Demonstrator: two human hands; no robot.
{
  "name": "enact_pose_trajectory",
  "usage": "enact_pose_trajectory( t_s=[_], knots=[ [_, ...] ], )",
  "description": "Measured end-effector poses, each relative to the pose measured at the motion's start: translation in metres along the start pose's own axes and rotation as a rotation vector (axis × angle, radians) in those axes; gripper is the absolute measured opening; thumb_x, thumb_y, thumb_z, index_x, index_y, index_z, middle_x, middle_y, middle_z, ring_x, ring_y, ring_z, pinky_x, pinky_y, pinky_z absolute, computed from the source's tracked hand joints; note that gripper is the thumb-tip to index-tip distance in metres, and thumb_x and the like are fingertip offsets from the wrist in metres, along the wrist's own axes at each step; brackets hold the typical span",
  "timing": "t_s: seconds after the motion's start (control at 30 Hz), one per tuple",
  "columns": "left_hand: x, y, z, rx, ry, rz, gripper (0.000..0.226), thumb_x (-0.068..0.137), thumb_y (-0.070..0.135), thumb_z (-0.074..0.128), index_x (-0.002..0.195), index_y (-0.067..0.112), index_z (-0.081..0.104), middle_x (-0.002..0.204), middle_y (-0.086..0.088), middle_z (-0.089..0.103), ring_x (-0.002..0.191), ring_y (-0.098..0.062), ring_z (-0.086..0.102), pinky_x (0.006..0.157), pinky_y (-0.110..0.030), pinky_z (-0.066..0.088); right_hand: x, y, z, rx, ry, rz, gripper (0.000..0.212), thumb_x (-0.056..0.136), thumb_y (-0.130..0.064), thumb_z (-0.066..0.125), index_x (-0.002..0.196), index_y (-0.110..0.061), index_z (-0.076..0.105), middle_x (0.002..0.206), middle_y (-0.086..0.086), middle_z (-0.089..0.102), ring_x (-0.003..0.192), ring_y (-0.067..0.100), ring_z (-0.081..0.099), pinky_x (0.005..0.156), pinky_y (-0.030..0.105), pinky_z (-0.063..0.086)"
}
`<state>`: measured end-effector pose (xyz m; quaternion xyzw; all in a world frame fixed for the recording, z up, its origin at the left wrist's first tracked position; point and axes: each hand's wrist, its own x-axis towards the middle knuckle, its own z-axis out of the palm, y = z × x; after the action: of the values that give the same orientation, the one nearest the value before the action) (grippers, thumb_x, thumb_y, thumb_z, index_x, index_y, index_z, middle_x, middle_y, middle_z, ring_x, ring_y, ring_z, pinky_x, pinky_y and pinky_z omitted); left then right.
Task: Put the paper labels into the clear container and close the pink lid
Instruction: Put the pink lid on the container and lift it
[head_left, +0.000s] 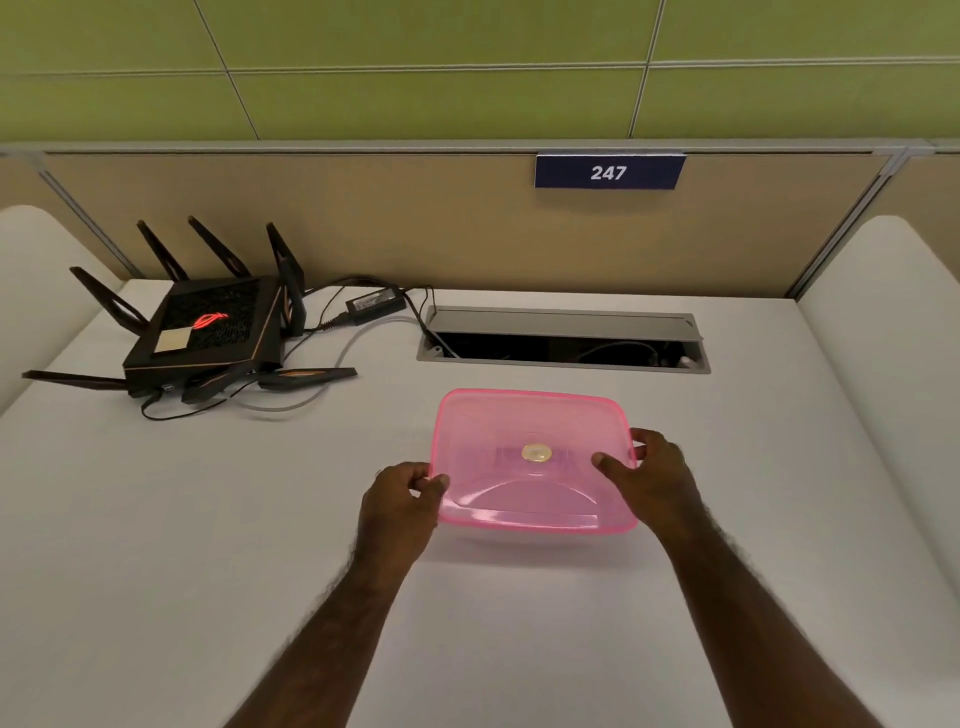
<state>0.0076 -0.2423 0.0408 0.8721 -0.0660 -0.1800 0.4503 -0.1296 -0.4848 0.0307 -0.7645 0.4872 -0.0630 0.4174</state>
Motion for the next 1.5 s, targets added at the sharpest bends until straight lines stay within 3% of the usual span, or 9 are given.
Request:
enact_pose_trajectory(
  t_s=[0.23,0.37,0.47,0.6,0.7,0.83,1.0,1.23,1.5],
  knots=[
    [0.005,-0.002,0.004,0.055,-0.01,0.038,0.03,0.088,0.024,0.066,0.117,0.018,0.06,0.085,0.001,0.064,0.083,-0.029,0.067,0.082,-0.049,0.055,-0.005,-0.005,0.001,-0.049,0.01,0.006,0.077,0.076,-0.052,0.073,0.138,-0.018,0.043,0.133,0.015,0.052,0.11,0.036,0.059,0.09,0.054,0.053],
    [0.018,-0.003,0.005,0.133,-0.083,0.028,0.044,0.092,0.023,0.058,0.135,0.028,0.049,0.113,-0.002,0.062,0.094,-0.015,0.056,0.082,-0.03,0.049,-0.006,-0.007,0.002,-0.031,-0.004,0.006,0.074,0.078,-0.052,0.071,0.139,-0.022,0.041,0.133,0.015,0.052,0.109,0.035,0.06,0.089,0.054,0.054],
    [0.026,0.004,0.01,0.108,-0.125,0.035,0.057,0.092,0.01,0.05,0.144,0.031,0.039,0.133,-0.005,0.05,0.114,-0.022,0.053,0.1,-0.038,0.046,-0.005,-0.007,0.002,0.018,-0.026,0.018,0.069,0.081,-0.049,0.069,0.138,-0.023,0.04,0.13,0.015,0.058,0.106,0.035,0.062,0.088,0.052,0.055],
    [0.032,0.02,0.026,0.277,-0.087,0.228,0.057,0.09,0.002,0.045,0.145,0.018,0.04,0.154,-0.008,0.031,0.139,-0.03,0.034,0.114,-0.041,0.029,-0.003,-0.006,0.0,0.058,-0.036,0.035,0.066,0.082,-0.047,0.07,0.137,-0.023,0.041,0.123,0.016,0.062,0.103,0.034,0.062,0.085,0.046,0.054],
    [0.034,0.031,0.046,0.388,-0.071,0.281,0.055,0.097,0.026,0.044,0.149,0.014,0.029,0.162,-0.004,0.014,0.144,-0.031,0.023,0.112,-0.047,0.029,-0.002,-0.006,-0.001,0.078,-0.053,0.041,0.066,0.081,-0.045,0.071,0.135,-0.023,0.041,0.118,0.016,0.064,0.099,0.032,0.063,0.081,0.042,0.053],
    [0.03,0.027,0.061,0.639,0.004,0.356,0.065,0.097,0.043,0.036,0.152,0.014,0.018,0.164,-0.002,0.007,0.145,-0.033,0.021,0.098,-0.055,0.044,0.004,-0.005,-0.005,0.101,-0.103,0.06,0.068,0.079,-0.043,0.074,0.134,-0.022,0.041,0.118,0.016,0.064,0.097,0.031,0.064,0.076,0.039,0.054],
    [0.031,0.021,0.063,0.785,0.031,0.375,0.066,0.097,0.047,0.03,0.152,0.011,0.021,0.162,-0.006,0.016,0.139,-0.035,0.033,0.085,-0.051,0.052,0.021,-0.015,-0.005,0.071,-0.102,0.077,0.06,0.084,-0.05,0.065,0.129,-0.012,0.053,0.127,0.012,0.06,0.103,0.031,0.061,0.084,0.045,0.055],
    [0.034,0.017,0.066,0.862,0.035,0.373,0.069,0.095,0.05,0.024,0.151,0.011,0.023,0.161,-0.008,0.019,0.133,-0.036,0.041,0.08,-0.048,0.054,0.045,-0.031,-0.003,0.175,-0.119,0.14,0.053,0.089,-0.057,0.053,0.091,-0.005,0.063,0.1,0.018,0.066,0.093,0.036,0.063,0.086,0.052,0.055],
    [0.034,0.016,0.067,0.87,0.067,0.408,0.068,0.096,0.049,0.026,0.151,0.01,0.022,0.161,-0.009,0.018,0.132,-0.036,0.041,0.081,-0.046,0.054,0.066,-0.034,-0.008,0.409,-0.211,0.362,0.038,0.084,-0.038,0.07,0.104,-0.008,0.056,0.105,0.011,0.061,0.097,0.03,0.057,0.079,0.042,0.048]
  ],
)
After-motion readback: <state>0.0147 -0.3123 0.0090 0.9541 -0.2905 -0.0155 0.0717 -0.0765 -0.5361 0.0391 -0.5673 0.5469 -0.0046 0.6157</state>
